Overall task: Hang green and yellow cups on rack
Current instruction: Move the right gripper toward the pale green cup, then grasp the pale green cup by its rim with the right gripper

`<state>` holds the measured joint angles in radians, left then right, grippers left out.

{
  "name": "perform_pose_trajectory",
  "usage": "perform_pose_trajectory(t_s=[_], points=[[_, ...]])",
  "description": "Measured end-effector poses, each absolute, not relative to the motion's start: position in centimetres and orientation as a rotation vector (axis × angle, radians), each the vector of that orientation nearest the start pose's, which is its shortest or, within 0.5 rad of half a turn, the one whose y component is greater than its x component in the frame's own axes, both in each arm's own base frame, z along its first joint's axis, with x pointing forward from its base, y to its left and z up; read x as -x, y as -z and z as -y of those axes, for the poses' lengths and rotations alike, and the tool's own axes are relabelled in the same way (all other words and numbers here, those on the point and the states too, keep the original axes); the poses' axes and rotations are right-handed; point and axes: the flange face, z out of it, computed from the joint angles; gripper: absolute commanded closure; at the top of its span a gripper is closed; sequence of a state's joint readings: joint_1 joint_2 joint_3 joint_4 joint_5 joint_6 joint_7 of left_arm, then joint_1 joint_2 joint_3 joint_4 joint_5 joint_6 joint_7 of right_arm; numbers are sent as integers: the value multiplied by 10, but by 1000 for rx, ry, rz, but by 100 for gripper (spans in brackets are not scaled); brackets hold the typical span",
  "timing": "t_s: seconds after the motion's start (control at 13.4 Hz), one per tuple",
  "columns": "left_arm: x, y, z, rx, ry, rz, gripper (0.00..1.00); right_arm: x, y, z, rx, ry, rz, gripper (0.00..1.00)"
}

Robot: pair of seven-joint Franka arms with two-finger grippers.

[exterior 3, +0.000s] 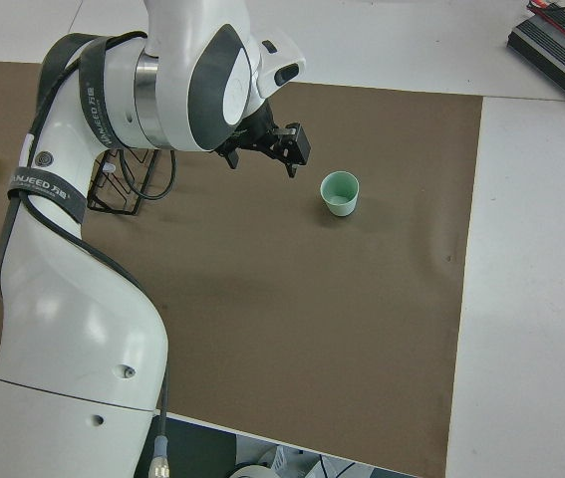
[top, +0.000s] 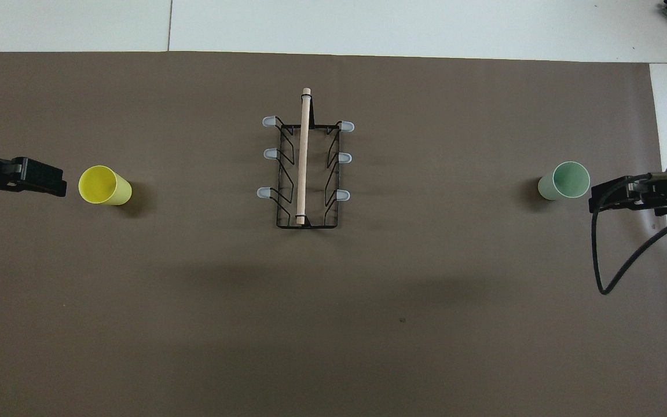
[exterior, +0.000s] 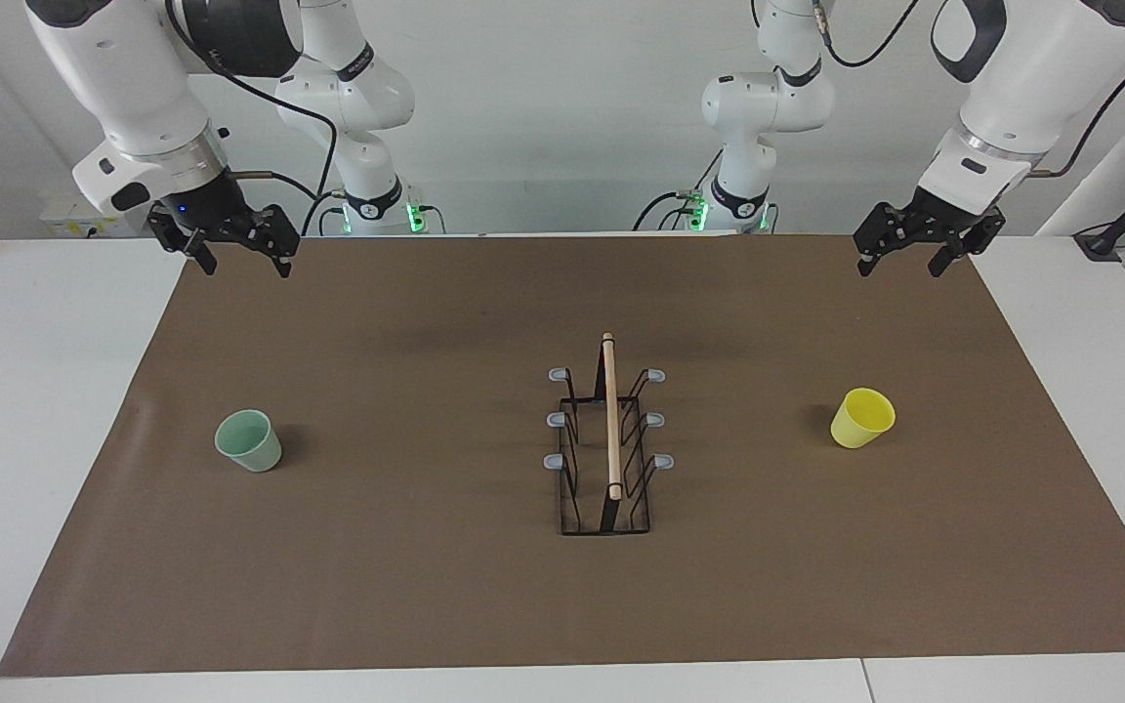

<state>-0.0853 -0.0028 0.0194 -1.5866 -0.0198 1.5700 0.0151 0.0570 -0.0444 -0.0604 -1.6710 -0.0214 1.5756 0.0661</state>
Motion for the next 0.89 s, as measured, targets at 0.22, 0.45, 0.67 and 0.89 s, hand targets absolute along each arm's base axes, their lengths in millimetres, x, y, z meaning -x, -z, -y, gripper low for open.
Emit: perform_pose_trajectory(t_s=[0.22, 0.45, 0.67, 0.89], points=[[-552, -619, 39, 3158, -23, -128, 0, -539, -602, 8, 3158, -81, -118, 0], [-552, -619, 39, 3158, -23, -128, 0, -539, -601, 7, 3158, -82, -115, 0], [-552, -619, 39, 3158, -23, -128, 0, -548, -595, 4, 3161, -22, -104, 0], [-552, -619, 39, 3158, -23, -128, 0, -594, -542, 11, 3190, 0, -114, 0]])
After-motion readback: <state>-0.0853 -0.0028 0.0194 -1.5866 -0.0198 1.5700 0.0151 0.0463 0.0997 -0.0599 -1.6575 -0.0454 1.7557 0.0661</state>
